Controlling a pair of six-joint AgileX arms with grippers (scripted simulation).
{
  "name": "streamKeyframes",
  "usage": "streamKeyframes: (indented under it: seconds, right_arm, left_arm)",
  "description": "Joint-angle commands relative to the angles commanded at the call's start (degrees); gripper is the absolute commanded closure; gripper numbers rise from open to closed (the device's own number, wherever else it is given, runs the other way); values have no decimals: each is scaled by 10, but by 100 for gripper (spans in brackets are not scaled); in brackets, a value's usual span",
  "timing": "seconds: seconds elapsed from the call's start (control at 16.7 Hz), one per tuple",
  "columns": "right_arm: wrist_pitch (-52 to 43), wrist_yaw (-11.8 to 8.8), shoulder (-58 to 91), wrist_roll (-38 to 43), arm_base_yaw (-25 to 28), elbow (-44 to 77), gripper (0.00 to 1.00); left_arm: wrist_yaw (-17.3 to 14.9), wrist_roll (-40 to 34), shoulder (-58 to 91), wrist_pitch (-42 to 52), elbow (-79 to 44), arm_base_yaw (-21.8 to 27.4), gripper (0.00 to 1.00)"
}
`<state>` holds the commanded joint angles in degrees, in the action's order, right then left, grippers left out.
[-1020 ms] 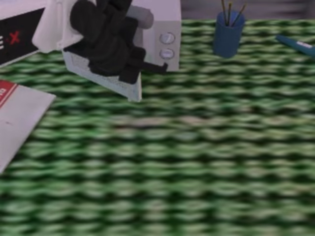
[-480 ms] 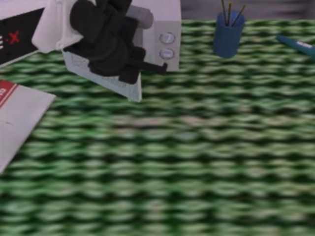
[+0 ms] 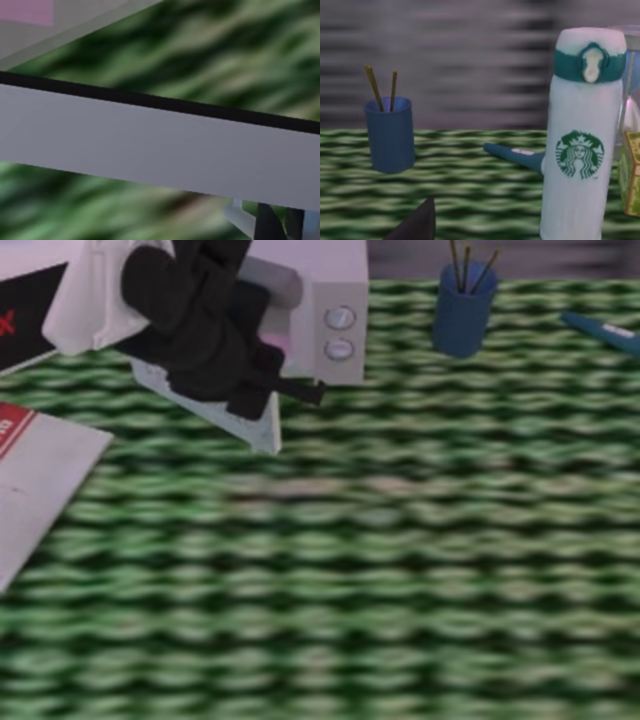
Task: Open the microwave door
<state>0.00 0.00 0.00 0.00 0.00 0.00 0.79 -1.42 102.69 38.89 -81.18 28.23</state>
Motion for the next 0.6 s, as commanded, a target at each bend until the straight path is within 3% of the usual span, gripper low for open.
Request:
streamKeyframes:
  seconds: [0.18, 0.6]
  right_arm:
    - [0, 0, 0, 0, 0, 0, 0]
    - [0, 0, 0, 0, 0, 0, 0]
  left_arm:
    - [-18, 34, -19, -5, 21, -11, 100]
    - [-20, 37, -22, -7, 21, -12, 100]
